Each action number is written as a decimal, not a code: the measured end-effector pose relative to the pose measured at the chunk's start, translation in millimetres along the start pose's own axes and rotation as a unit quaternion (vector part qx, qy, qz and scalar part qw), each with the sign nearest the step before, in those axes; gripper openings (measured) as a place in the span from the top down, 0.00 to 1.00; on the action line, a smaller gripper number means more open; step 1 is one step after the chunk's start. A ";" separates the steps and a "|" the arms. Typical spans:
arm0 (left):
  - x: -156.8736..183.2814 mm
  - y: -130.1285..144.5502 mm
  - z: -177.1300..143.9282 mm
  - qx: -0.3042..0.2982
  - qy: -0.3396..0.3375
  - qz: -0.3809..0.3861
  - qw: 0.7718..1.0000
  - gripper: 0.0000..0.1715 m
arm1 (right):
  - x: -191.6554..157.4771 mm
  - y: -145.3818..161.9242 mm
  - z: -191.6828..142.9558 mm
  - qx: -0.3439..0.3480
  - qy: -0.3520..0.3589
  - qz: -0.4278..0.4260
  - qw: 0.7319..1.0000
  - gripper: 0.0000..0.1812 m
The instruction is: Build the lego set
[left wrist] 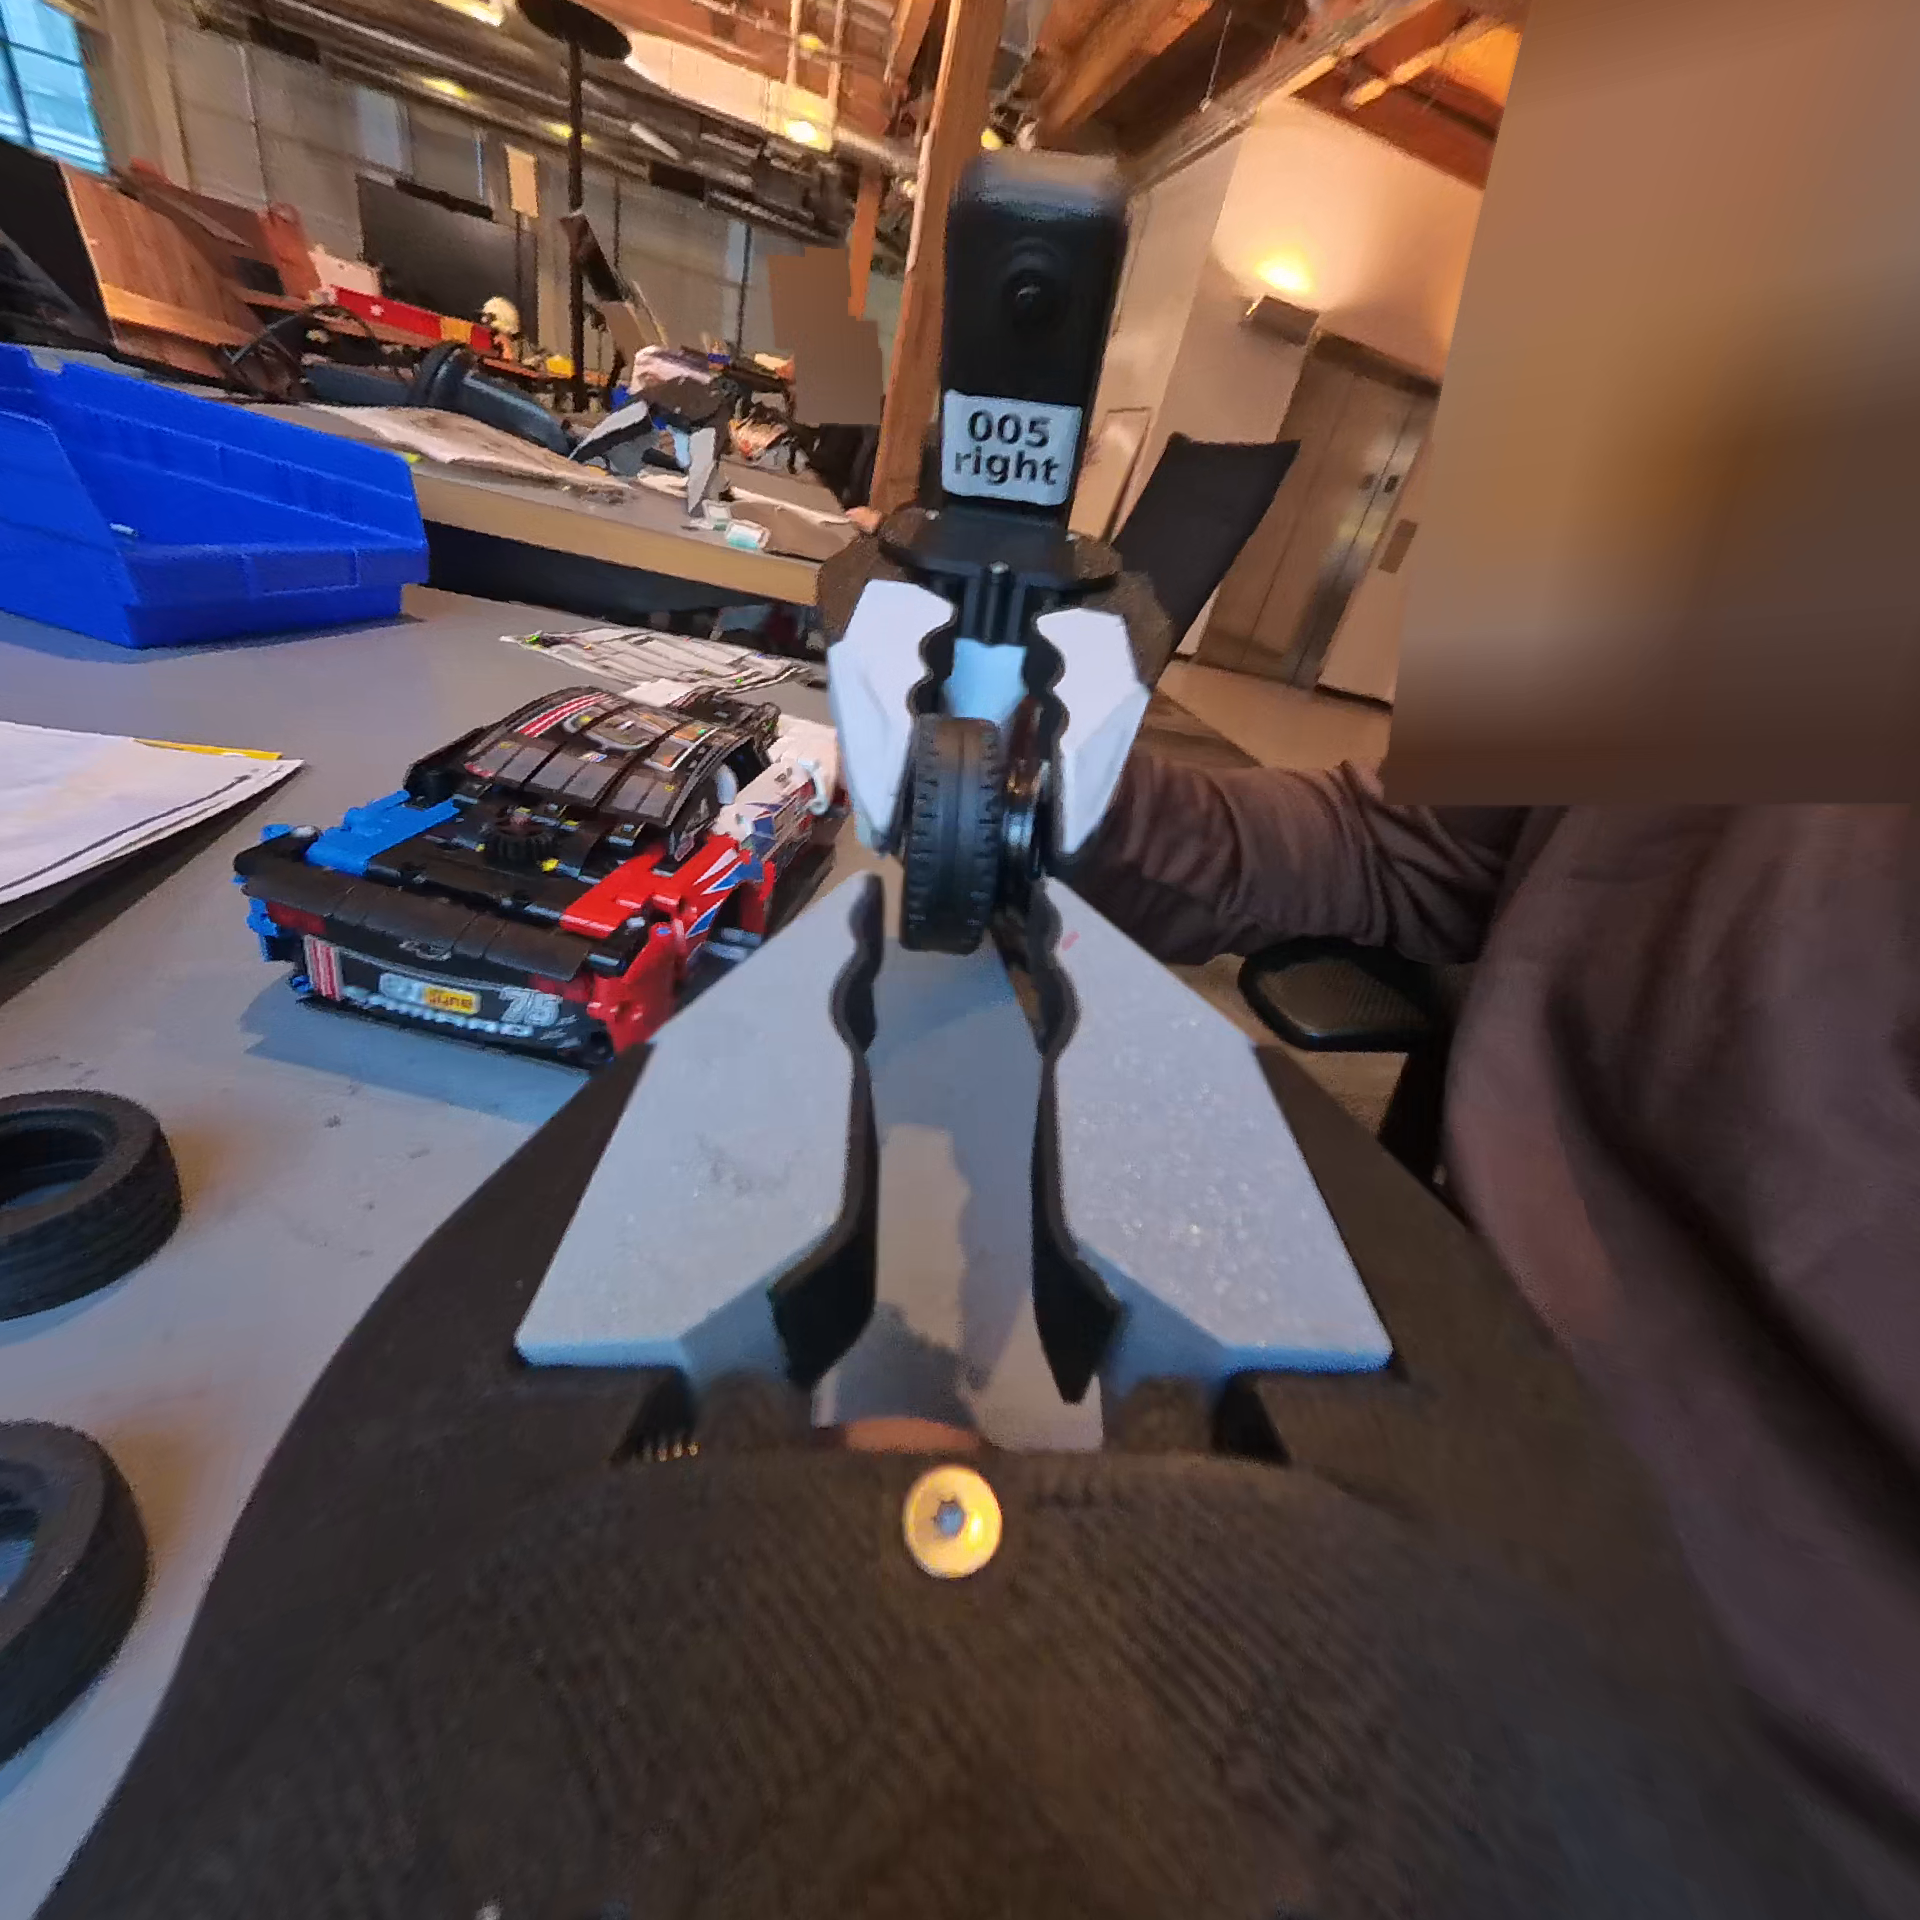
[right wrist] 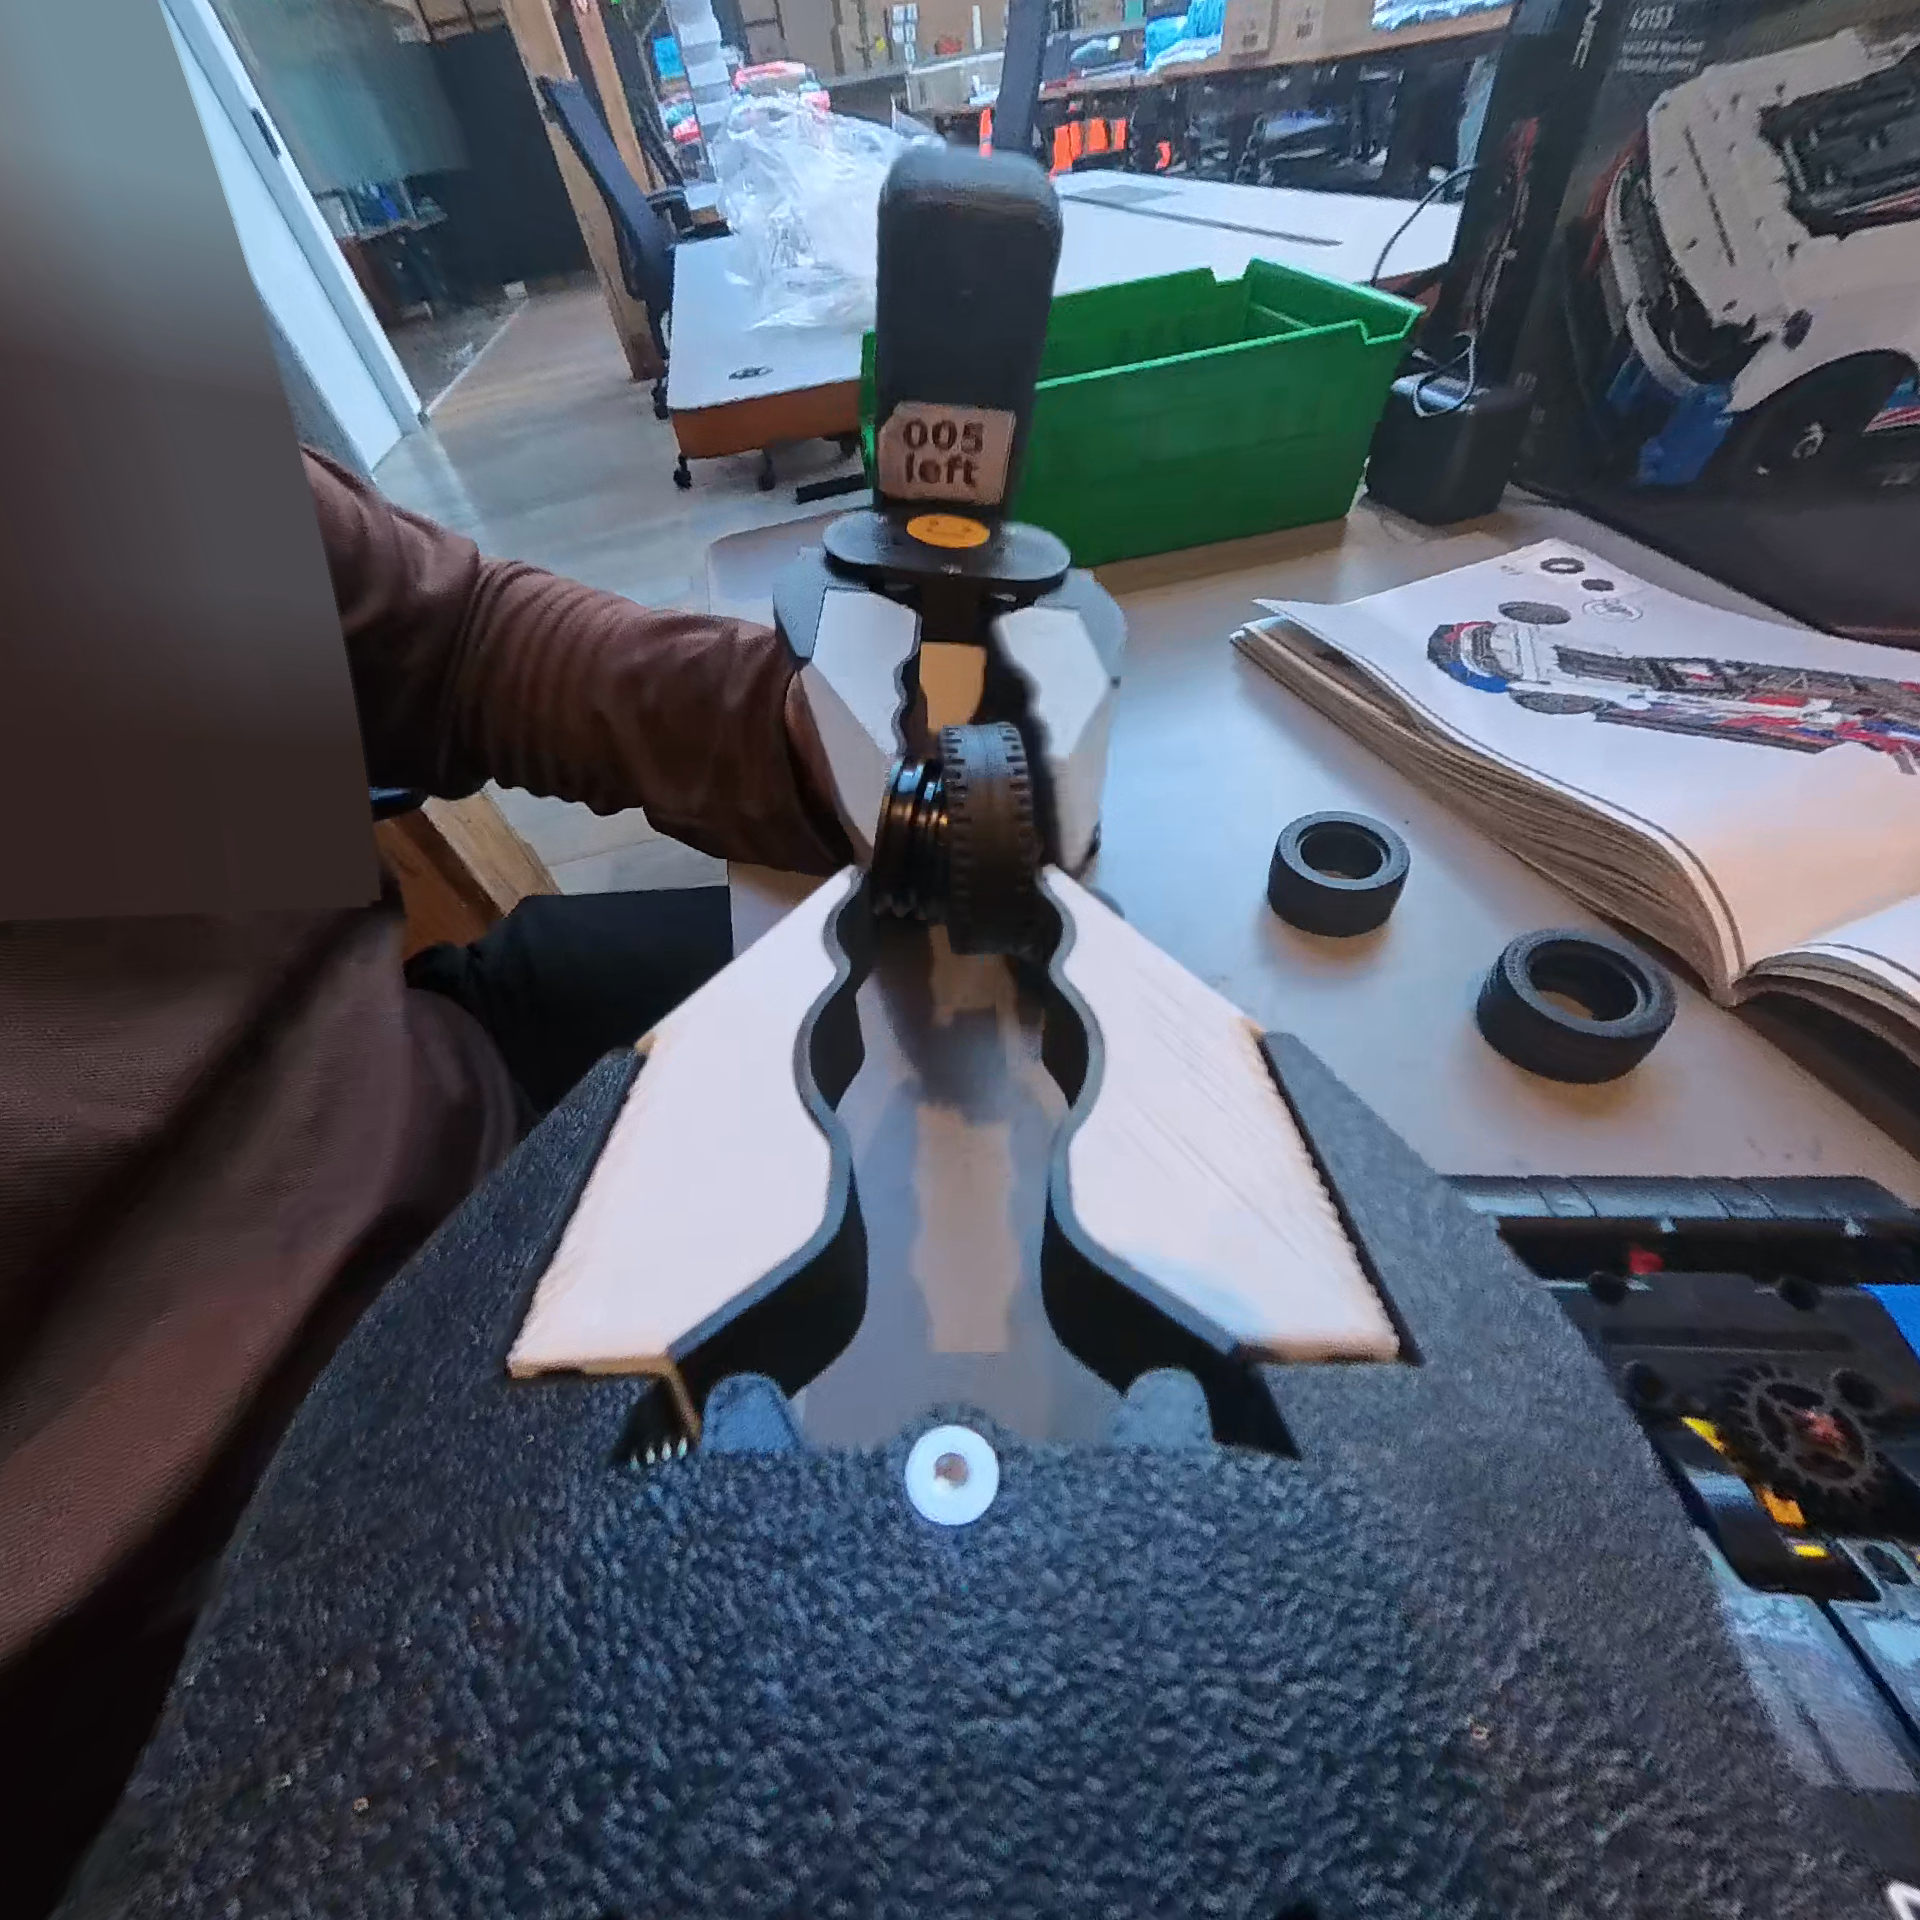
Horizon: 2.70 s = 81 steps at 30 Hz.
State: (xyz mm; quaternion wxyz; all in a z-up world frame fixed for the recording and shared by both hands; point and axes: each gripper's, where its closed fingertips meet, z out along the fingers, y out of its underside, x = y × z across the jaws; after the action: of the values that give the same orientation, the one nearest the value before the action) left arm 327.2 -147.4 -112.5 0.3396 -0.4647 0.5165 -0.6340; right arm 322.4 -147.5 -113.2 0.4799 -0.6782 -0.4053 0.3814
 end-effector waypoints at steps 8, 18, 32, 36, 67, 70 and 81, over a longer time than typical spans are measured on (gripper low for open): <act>-1.2 3.5 -2.2 -0.059 -0.028 0.046 0.997 0.81 | -0.2 23.4 8.0 -0.082 -0.002 0.019 0.996 0.85; -2.0 38.9 0.2 -0.139 -0.032 0.047 0.989 0.87 | 0.2 50.2 17.0 -0.154 -0.010 0.028 0.988 0.86; -26.7 11.7 -6.5 -0.014 -0.115 -0.070 0.991 0.89 | 22.5 13.3 13.7 -0.016 0.043 0.086 0.995 0.89; -22.6 -9.4 -4.9 0.092 -0.061 -0.153 0.982 0.88 | 23.7 -5.6 5.5 0.063 0.009 0.118 0.991 0.86; -23.9 -10.1 2.0 0.015 -0.104 -0.054 0.993 0.81 | 25.4 10.1 -0.3 0.029 -0.010 0.158 0.987 0.86; -21.2 -5.6 1.0 -0.058 -0.099 -0.020 0.993 0.80 | 22.3 14.5 0.2 0.002 -0.008 0.141 0.990 0.86; -15.9 13.8 -3.1 -0.123 -0.069 0.003 0.990 0.87 | 12.3 25.7 9.4 -0.032 -0.014 0.084 0.996 0.87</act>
State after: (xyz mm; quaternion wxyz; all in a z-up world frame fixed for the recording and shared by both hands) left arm 329.0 -135.1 -129.8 0.3168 -0.5442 0.5673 -0.5307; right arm 323.3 -138.4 -141.8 0.4178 -0.7198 -0.3655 0.4168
